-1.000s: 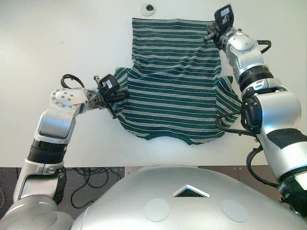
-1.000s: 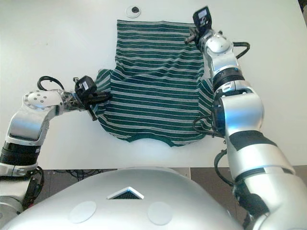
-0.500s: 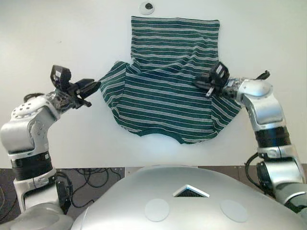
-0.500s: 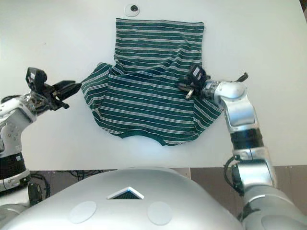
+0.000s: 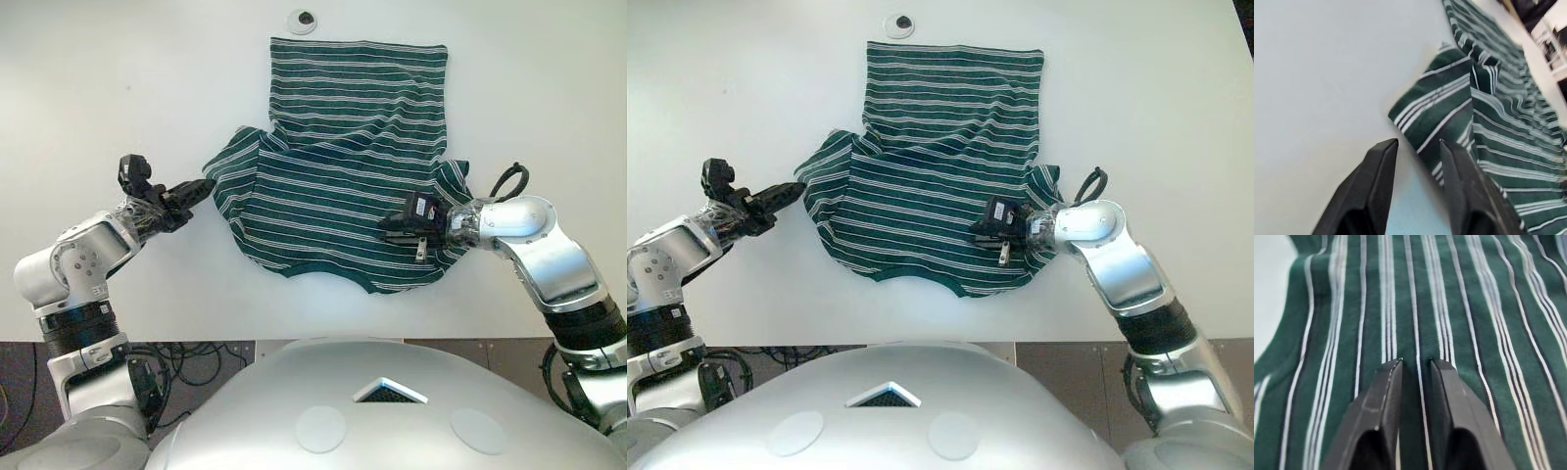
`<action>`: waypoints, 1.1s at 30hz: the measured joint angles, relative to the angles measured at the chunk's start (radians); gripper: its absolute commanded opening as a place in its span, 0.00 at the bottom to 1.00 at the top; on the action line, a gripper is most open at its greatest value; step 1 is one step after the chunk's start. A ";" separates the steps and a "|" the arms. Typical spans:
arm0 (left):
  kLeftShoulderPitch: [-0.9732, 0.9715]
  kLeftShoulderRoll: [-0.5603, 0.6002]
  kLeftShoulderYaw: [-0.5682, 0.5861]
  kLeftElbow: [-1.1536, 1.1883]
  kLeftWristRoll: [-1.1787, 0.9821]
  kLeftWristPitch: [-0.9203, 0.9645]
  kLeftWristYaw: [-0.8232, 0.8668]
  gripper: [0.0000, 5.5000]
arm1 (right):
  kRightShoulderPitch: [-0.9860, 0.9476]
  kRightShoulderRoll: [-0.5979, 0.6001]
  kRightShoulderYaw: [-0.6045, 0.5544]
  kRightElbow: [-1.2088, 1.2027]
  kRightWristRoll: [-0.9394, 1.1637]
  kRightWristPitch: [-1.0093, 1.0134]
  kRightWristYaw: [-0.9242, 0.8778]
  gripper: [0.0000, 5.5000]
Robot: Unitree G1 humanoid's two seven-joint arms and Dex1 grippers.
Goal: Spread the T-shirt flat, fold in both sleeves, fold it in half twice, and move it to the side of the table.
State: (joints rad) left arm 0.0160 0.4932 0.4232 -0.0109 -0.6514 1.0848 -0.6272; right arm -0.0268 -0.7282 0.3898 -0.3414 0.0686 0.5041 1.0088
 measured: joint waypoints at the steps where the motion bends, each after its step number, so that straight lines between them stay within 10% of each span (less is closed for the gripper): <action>1: -0.009 -0.003 0.003 0.008 -0.004 0.006 0.012 0.28 | -0.002 -0.006 0.009 0.003 -0.007 -0.017 -0.002 0.18; 12: -0.010 -0.045 -0.012 0.024 -0.043 0.011 0.049 0.01 | -0.036 -0.059 0.057 0.040 -0.038 -0.113 0.011 0.18; 19: 0.052 -0.049 -0.001 -0.223 -0.135 -0.104 -0.039 0.01 | -0.040 -0.061 0.046 0.059 -0.034 -0.114 -0.010 0.18; 33: 0.059 0.024 -0.528 -0.345 0.104 -0.218 -0.068 0.01 | -0.065 -0.070 0.072 0.077 -0.037 -0.142 0.006 0.18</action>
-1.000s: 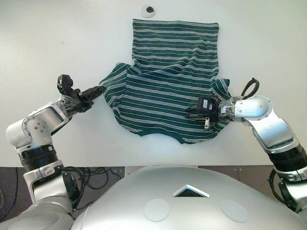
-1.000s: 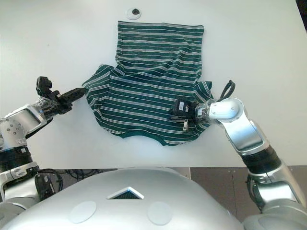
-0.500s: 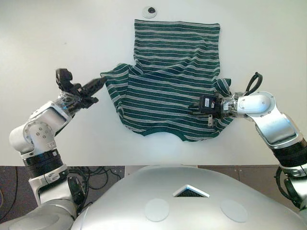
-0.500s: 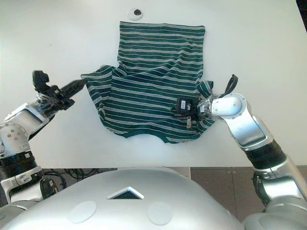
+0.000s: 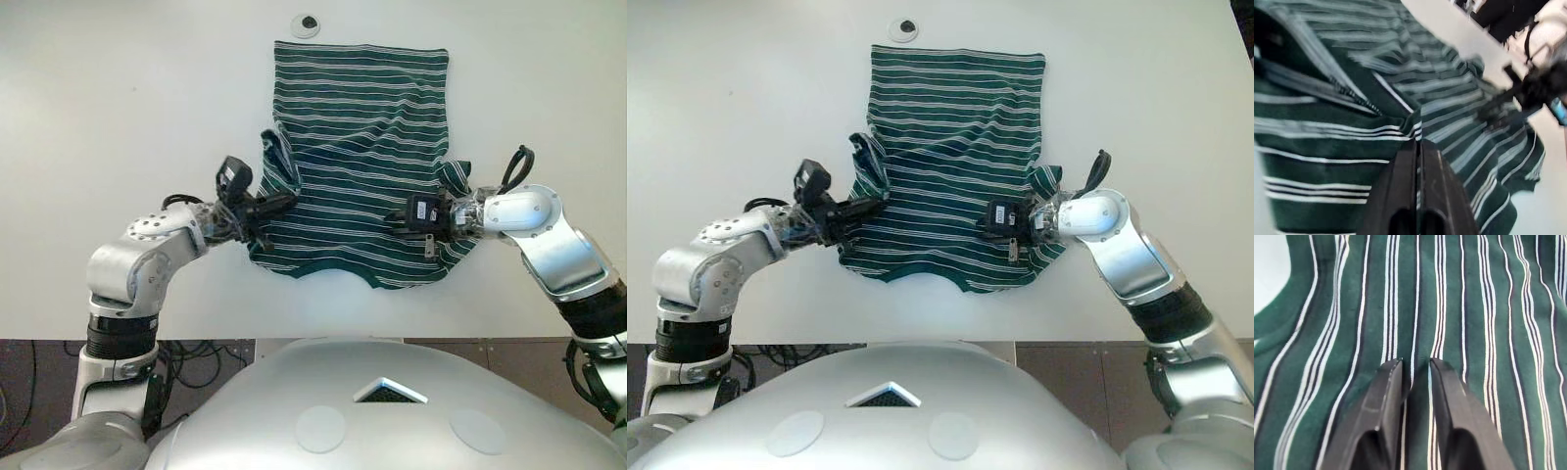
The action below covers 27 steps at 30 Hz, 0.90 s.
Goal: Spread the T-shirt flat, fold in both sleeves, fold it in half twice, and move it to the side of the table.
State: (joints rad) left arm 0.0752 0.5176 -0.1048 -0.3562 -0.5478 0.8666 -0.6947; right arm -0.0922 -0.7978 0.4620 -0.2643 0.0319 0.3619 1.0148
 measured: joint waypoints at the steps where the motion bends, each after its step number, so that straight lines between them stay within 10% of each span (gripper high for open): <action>1: 0.001 0.008 -0.032 0.008 0.027 -0.010 0.000 0.01 | -0.003 0.001 0.000 0.002 0.000 0.000 -0.003 0.18; 12: 0.047 0.020 -0.114 -0.022 0.107 -0.104 0.038 0.18 | 0.059 0.074 -0.247 -0.029 0.238 0.276 -0.058 0.43; 21: 0.240 0.023 -0.037 -0.179 0.059 -0.087 0.097 0.18 | 0.209 -0.051 -0.614 -0.027 0.418 0.437 -0.029 0.43; 27: 0.238 0.017 0.055 -0.207 0.000 -0.062 0.116 0.24 | 0.293 -0.102 -0.622 0.056 0.364 0.408 -0.027 0.44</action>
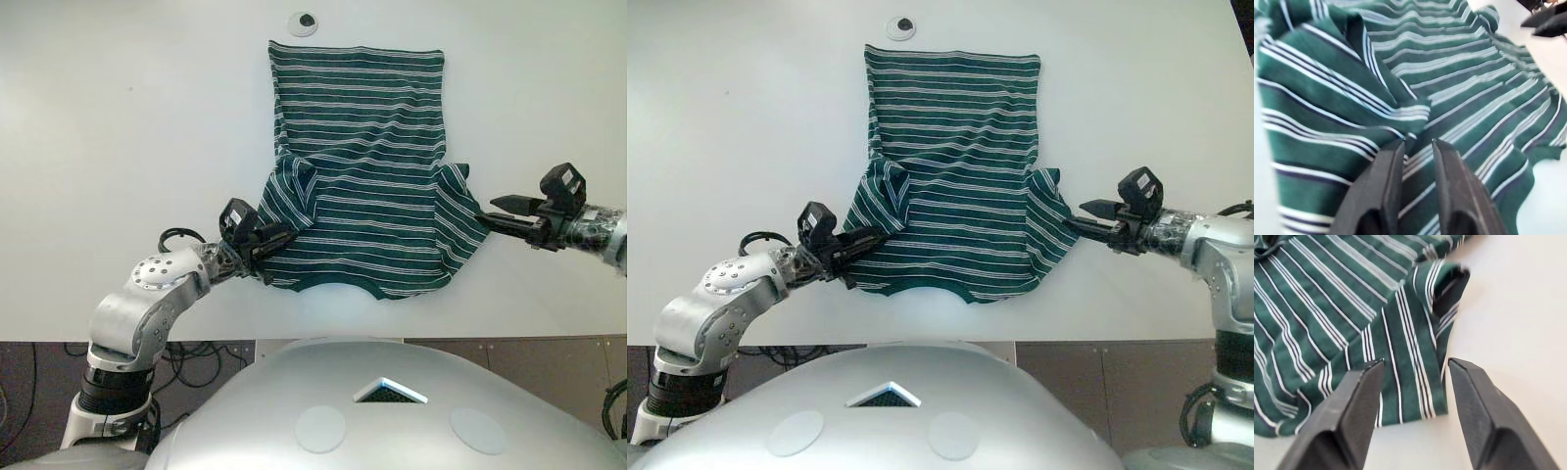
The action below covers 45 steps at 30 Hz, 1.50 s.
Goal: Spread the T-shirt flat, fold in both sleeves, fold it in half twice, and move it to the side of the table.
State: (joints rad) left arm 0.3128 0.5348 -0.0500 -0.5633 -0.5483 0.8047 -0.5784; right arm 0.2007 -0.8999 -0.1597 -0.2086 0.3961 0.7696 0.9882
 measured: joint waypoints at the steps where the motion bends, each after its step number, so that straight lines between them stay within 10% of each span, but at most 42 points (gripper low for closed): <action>1: -0.005 0.000 0.015 -0.001 -0.010 0.002 0.000 0.28 | 0.018 -0.015 0.011 0.023 -0.015 -0.013 0.001 0.44; 6: -0.007 0.001 0.052 -0.017 -0.054 0.004 -0.002 0.31 | 0.037 -0.022 0.034 0.065 -0.049 -0.106 0.013 0.44; 21: -0.033 0.008 0.115 -0.022 -0.102 0.009 0.004 0.31 | 0.014 -0.028 0.074 0.069 -0.052 -0.141 0.044 0.01; 37: -0.047 0.021 0.037 0.057 -0.042 -0.023 -0.031 0.31 | -0.127 0.010 0.266 -0.279 -0.010 0.020 -0.003 0.01; 45: -0.059 0.056 0.018 0.063 -0.015 -0.031 -0.046 0.47 | -0.137 0.068 0.392 -0.292 -0.027 0.013 -0.057 0.29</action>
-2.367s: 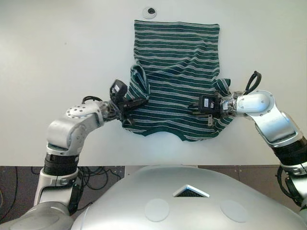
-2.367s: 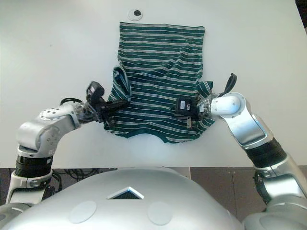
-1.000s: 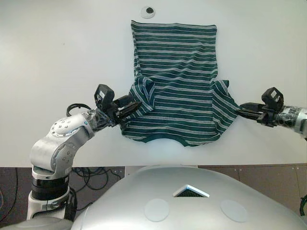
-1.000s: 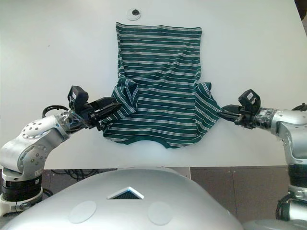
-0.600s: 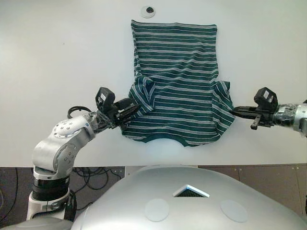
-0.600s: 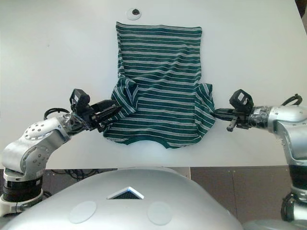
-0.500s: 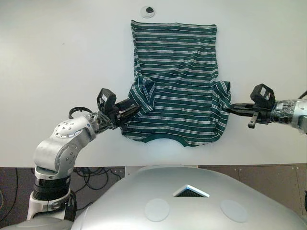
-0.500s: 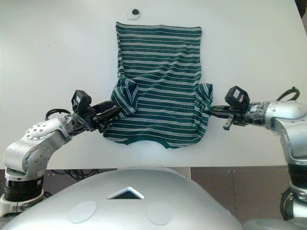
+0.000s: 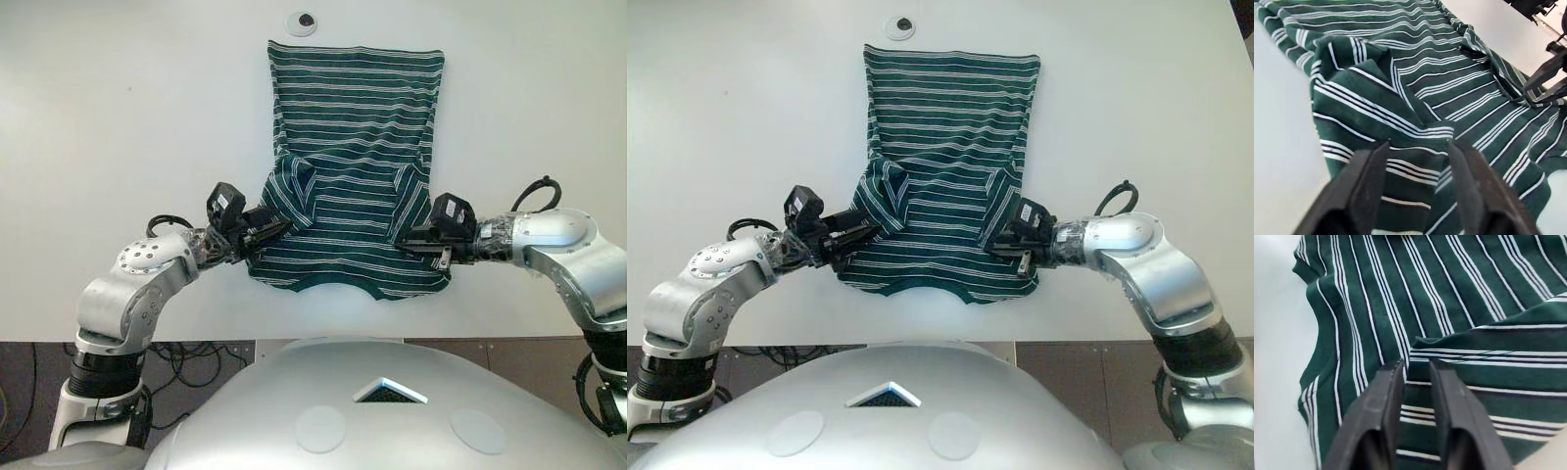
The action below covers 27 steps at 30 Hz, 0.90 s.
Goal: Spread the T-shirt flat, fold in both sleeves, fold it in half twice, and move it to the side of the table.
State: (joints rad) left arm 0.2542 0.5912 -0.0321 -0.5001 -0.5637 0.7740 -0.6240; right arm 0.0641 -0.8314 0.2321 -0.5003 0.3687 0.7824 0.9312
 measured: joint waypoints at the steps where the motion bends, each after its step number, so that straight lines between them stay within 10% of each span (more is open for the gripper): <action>1: 0.003 0.009 0.009 -0.025 0.005 -0.010 -0.001 0.50 | 0.004 0.002 -0.026 -0.007 0.020 -0.021 0.000 0.32; 13: 0.119 0.389 0.024 0.121 0.519 -0.683 -0.158 0.66 | 0.141 -0.092 -0.226 0.241 -0.238 -0.766 0.046 0.42; 21: 0.075 0.433 -0.048 0.343 0.733 -1.164 -0.142 0.66 | 0.235 -0.245 -0.182 0.569 -0.449 -1.504 0.083 0.42; 27: 0.059 0.386 -0.116 0.343 0.791 -1.259 -0.102 0.66 | 0.261 -0.239 -0.131 0.543 -0.448 -1.587 0.046 0.42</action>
State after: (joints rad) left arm 0.3128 0.9771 -0.1476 -0.1569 0.2273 -0.4850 -0.7262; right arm 0.3249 -1.0699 0.1009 0.0432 -0.0789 -0.8051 0.9767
